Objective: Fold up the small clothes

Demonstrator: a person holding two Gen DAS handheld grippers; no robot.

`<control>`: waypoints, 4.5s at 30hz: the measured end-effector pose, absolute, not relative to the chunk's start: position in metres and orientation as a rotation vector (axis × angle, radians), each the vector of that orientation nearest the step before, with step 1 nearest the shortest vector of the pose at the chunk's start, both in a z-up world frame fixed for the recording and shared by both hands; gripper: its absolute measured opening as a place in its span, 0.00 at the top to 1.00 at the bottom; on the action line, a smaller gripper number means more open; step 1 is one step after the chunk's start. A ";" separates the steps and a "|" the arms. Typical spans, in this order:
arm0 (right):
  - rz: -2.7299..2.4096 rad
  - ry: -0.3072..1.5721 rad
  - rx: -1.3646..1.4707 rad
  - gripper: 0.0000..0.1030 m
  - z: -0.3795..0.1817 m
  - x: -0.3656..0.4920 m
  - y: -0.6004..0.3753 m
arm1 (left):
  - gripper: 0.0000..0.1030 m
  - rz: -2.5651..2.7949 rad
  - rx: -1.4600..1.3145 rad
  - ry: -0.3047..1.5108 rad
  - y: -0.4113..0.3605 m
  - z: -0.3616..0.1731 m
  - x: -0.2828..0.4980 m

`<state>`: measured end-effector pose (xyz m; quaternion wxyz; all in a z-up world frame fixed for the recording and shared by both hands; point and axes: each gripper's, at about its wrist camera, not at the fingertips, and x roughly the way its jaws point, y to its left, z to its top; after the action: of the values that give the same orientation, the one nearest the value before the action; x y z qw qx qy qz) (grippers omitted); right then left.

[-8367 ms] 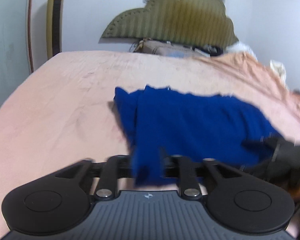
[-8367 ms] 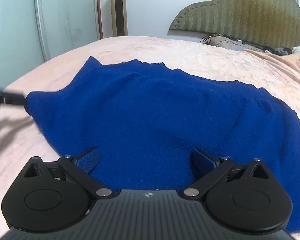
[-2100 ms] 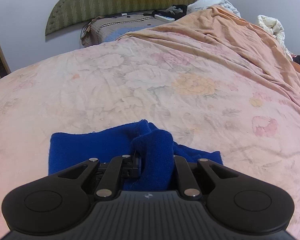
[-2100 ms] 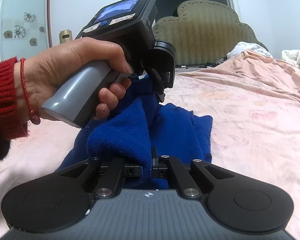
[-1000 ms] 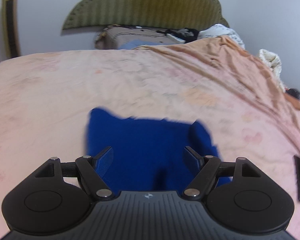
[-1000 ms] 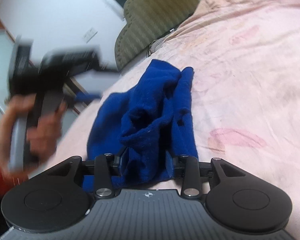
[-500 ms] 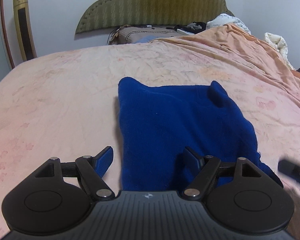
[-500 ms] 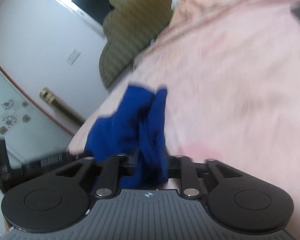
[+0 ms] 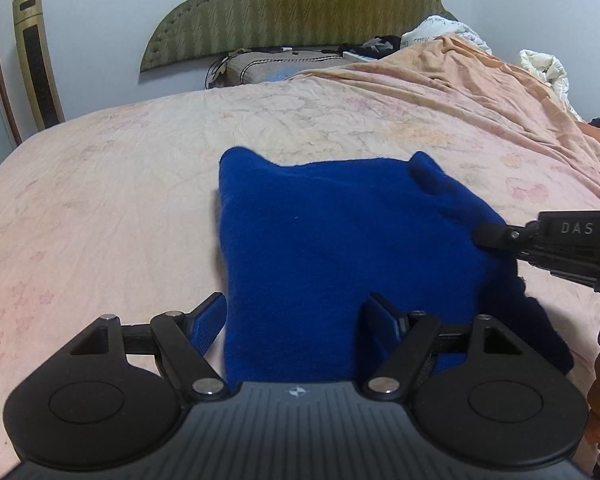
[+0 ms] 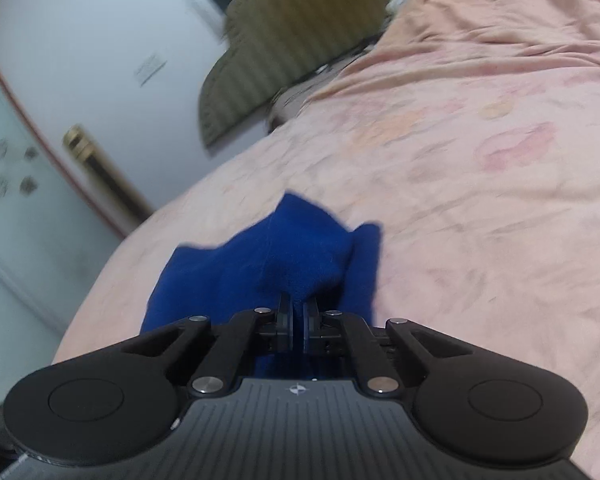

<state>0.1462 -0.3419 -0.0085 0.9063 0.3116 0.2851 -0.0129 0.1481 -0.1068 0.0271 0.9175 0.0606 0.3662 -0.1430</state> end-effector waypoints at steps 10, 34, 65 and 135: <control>-0.094 0.519 0.509 0.73 0.007 0.114 -0.330 | 0.20 -0.292 0.126 0.763 -0.104 0.021 0.148; 0.114 0.683 0.640 0.22 -0.036 0.138 -0.362 | 0.19 -0.491 -0.296 0.903 -0.026 0.004 0.221; 0.195 0.683 0.601 0.61 -0.037 0.268 -0.371 | 0.75 -0.441 -0.137 0.791 -0.069 0.014 0.292; -0.084 0.683 0.041 0.01 -0.016 0.035 -0.218 | 0.06 -0.223 0.148 0.683 -0.038 -0.014 0.044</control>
<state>0.0348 -0.2181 -0.0159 0.9412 0.0202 0.3346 -0.0413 0.0437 -0.0383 -0.0140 0.9335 0.0724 0.3337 -0.1091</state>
